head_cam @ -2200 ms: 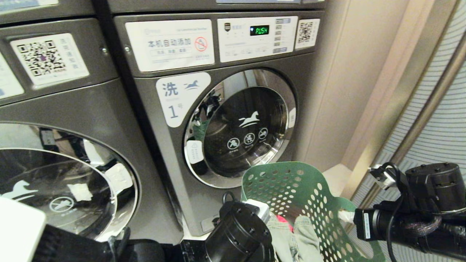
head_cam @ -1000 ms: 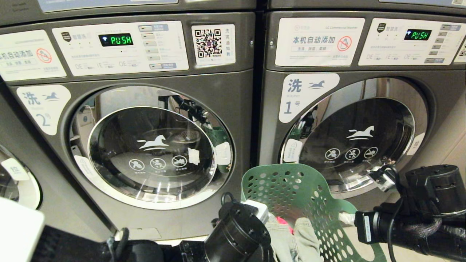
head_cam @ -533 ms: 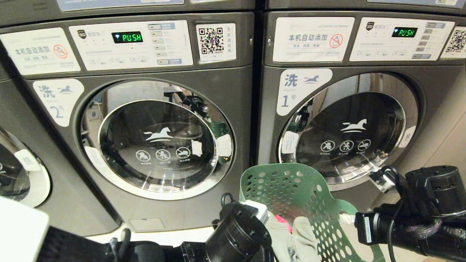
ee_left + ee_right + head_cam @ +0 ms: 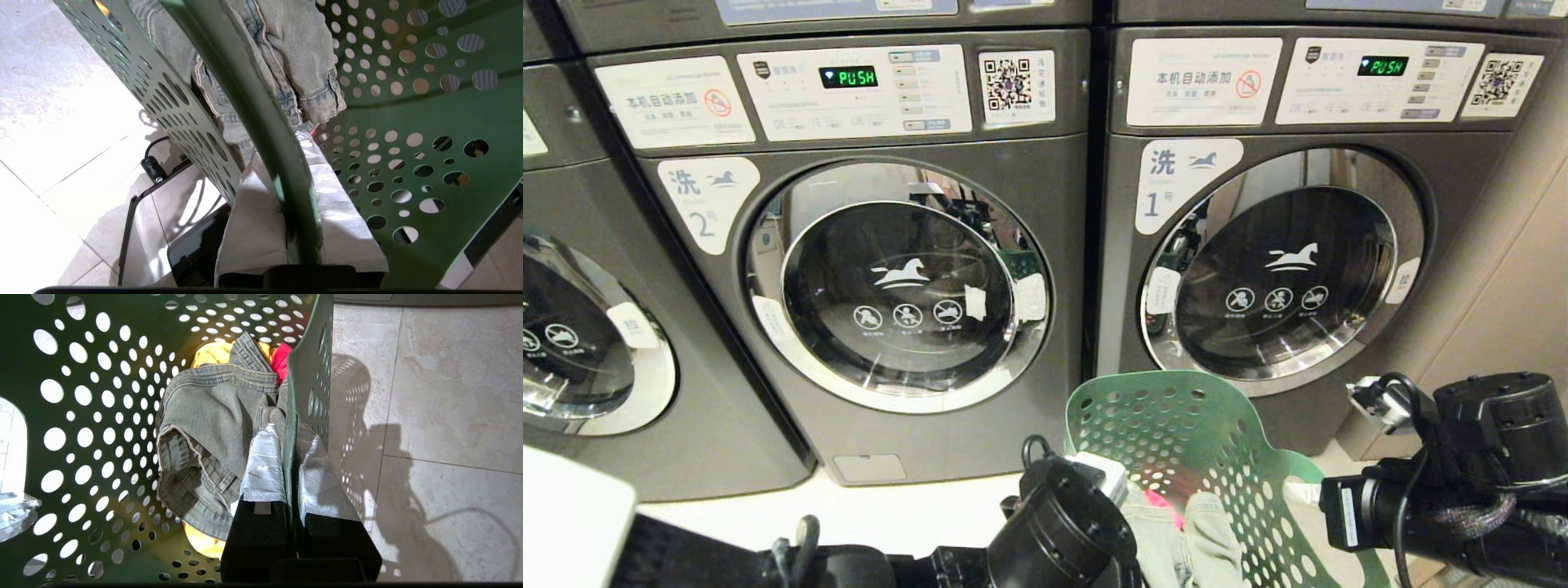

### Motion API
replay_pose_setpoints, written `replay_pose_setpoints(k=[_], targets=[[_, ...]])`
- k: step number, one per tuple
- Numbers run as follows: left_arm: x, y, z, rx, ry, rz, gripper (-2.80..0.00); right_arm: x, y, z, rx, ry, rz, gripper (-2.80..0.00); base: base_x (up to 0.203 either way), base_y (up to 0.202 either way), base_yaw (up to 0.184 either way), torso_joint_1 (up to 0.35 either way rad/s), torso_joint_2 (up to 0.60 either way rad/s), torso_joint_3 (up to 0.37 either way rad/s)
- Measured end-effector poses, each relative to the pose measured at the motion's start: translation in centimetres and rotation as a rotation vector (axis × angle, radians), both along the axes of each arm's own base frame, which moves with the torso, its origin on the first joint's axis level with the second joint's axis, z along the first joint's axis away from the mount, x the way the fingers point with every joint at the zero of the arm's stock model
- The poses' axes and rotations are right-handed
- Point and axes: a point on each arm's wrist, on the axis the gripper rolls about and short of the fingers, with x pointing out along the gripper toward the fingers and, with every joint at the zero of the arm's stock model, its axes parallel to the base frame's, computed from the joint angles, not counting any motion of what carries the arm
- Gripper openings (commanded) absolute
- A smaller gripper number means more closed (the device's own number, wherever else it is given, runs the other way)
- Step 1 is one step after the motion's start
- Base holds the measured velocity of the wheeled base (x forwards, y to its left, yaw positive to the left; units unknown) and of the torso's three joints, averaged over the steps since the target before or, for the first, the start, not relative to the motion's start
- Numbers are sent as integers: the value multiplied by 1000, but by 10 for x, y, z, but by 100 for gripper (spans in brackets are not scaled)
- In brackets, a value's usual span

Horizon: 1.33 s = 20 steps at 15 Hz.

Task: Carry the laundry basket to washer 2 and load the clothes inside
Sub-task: Pick up the clothes basket and put it beside the washing machine

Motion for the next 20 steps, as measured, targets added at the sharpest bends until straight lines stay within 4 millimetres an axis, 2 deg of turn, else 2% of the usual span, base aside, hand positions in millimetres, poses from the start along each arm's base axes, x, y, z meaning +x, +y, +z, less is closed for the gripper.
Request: replay_pose_setpoints(k=[7,11,16,20], targets=[[2,-2,-1,1,-2,2,-280,0,-1,-2,-8,6,0,-280,0,0,0,0,0,0],[19,-20,3,-21,-39,2,-280,8,-3,-3,-66,-8,-54,-280,0,0,0,0,0,0],[45,-57,0,-49,-86,-3,-280,41,-7,2,-105,-37,-143,-280,0,0,0,0,0,0],[65,-85,-14,-55,-106,-1,-280,73,-17,-4,-171,-36,-165,-280,0,0,0,0,0,0]])
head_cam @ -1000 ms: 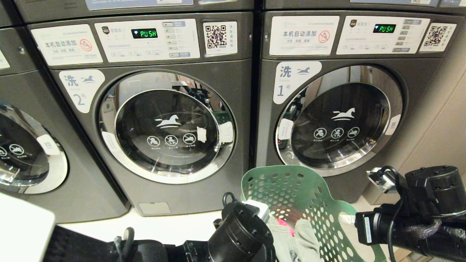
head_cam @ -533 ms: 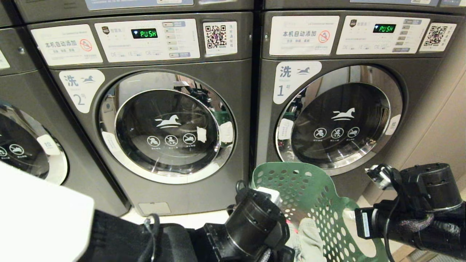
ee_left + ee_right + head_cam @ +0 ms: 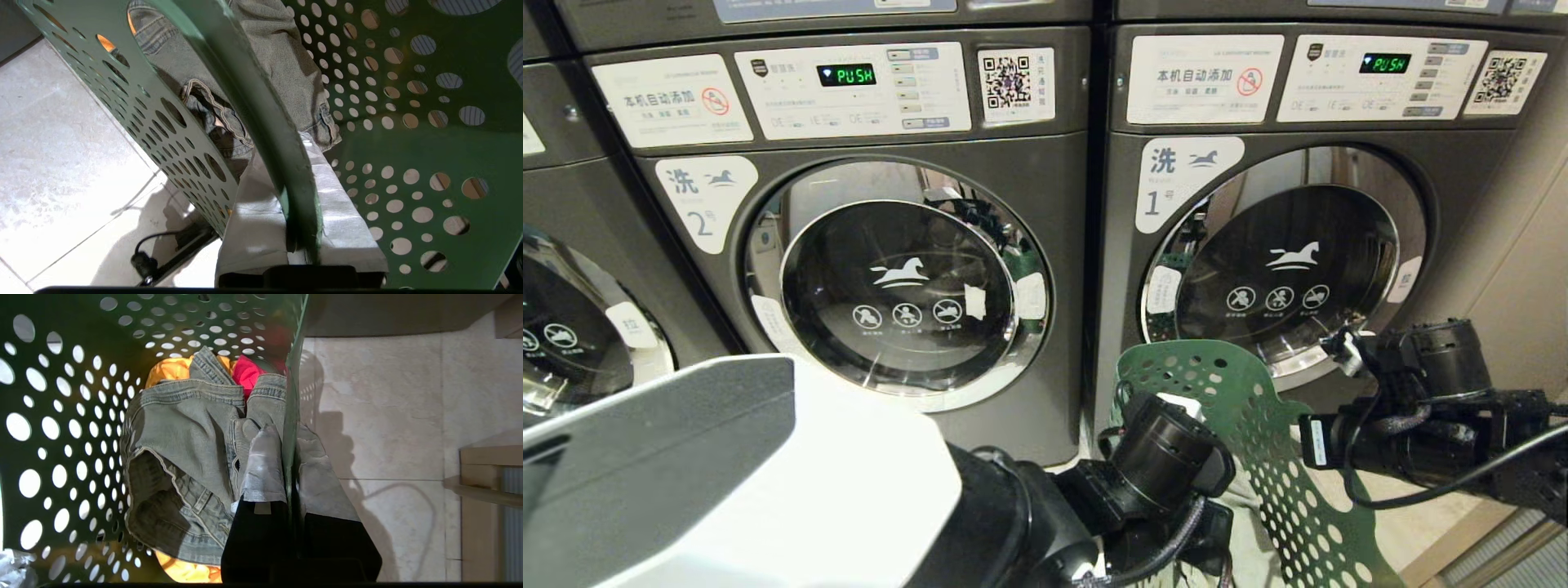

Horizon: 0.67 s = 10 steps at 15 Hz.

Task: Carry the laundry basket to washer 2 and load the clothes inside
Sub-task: Pick up the clothes basket and put it beside the washing machine

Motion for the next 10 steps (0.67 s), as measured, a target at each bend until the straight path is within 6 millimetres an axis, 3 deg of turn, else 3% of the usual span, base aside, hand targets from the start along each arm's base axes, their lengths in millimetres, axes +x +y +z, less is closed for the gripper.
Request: replay_pose_setpoints(k=[6,10], targets=[[41,-25,-24,-3,5,42,-280,36,-17,-20,-8,22,-74,-280,0,0,0,0,0,0],[55,-38,-35,-4,16,39,-280,47,-22,-32,-14,21,-92,-280,0,0,0,0,0,0]])
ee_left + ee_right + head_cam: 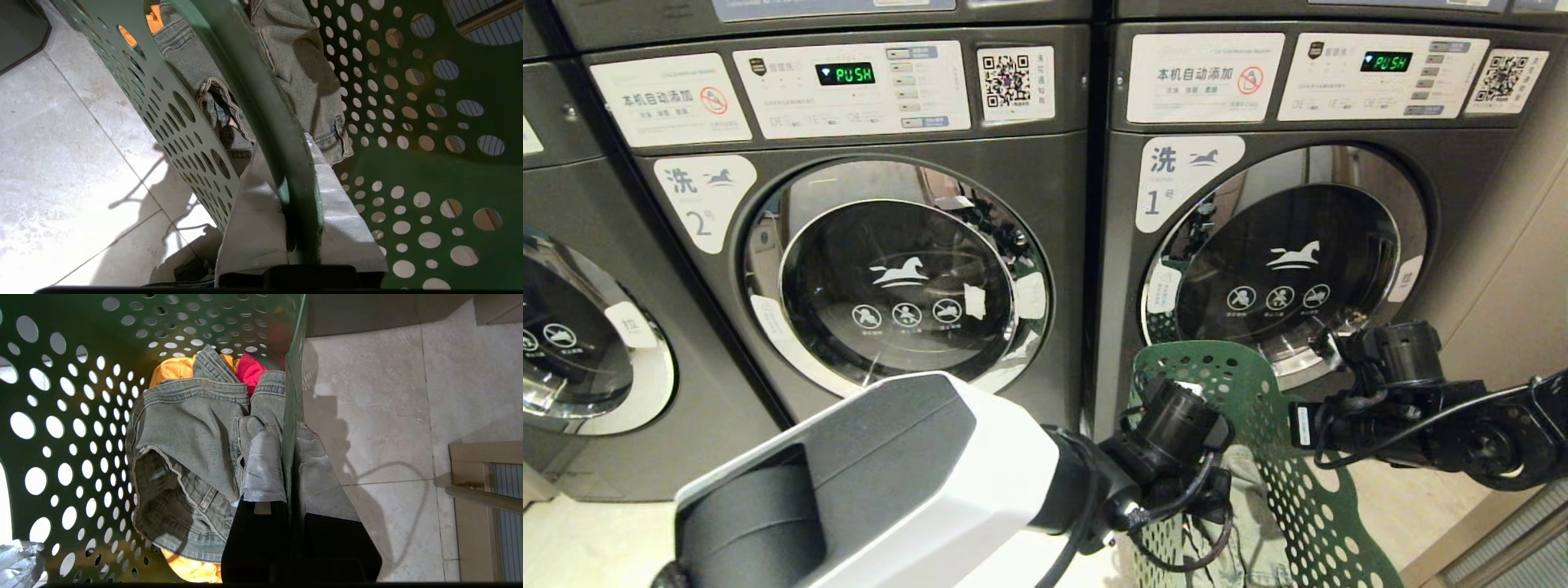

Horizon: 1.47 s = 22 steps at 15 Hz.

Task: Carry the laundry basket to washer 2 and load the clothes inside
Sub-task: Pick up the clothes basket and put it beside the washing machine

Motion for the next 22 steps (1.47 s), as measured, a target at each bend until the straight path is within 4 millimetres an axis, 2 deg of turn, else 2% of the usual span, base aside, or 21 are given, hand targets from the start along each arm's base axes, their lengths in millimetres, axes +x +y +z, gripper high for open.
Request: replay_pose_setpoints(k=[6,22], targets=[[8,-12,1,-2,1,-2,-280,6,-8,-1,-29,-3,-3,-280,0,0,0,0,0,0],[9,-15,-8,10,9,0,-280,8,-9,-7,-31,15,-5,-280,0,0,0,1,1,-26]])
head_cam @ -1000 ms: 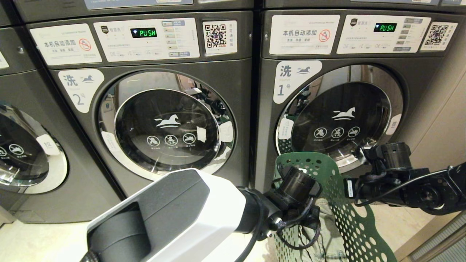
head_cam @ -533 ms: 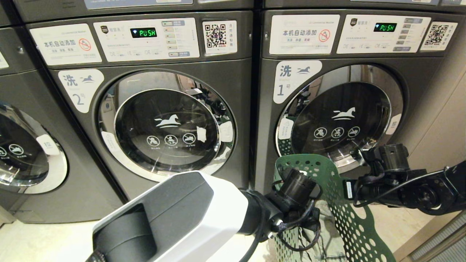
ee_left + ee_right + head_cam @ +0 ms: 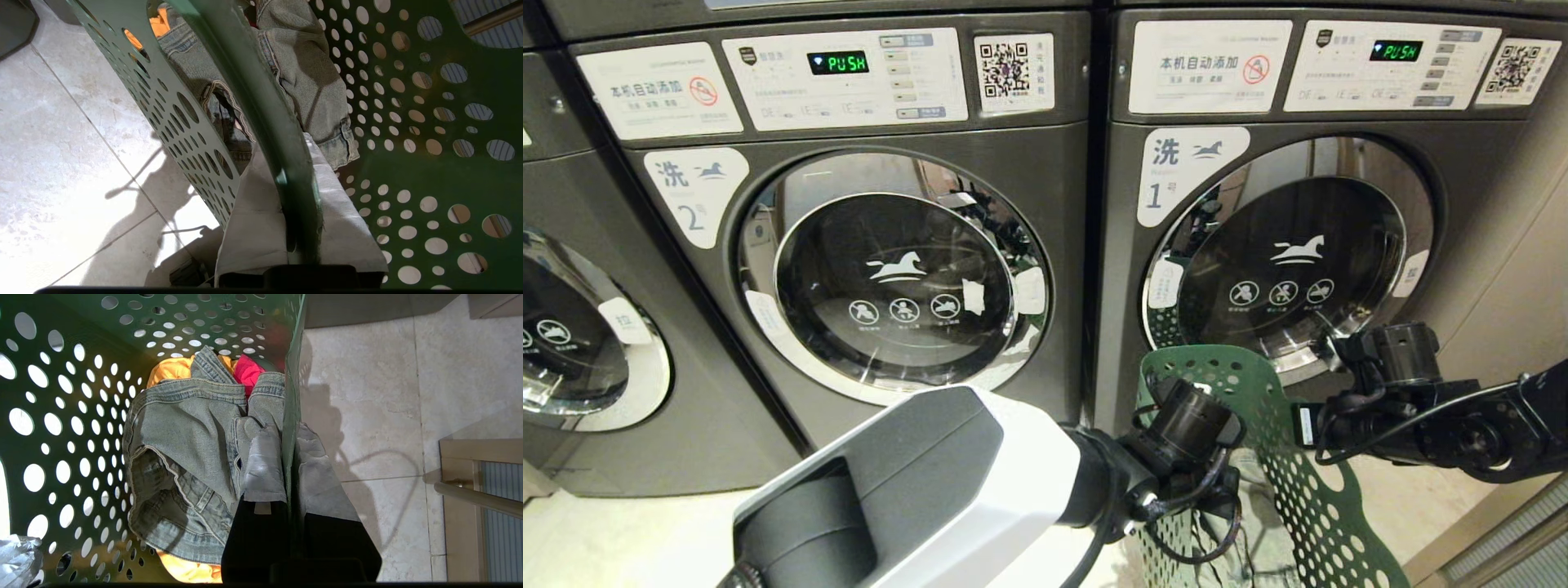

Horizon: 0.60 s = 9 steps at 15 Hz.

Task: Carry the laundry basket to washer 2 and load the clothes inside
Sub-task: Pick up the clothes basket and put it beside the washing machine

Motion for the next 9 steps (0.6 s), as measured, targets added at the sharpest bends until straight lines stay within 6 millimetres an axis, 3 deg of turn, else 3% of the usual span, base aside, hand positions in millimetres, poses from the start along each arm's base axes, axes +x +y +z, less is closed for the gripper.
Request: replay_pose_setpoints(k=[9], targets=[[2,-7,-4,20,9,1,-280,8,-1,0,-9,-10,-12,-280,0,0,0,5,2,-193]])
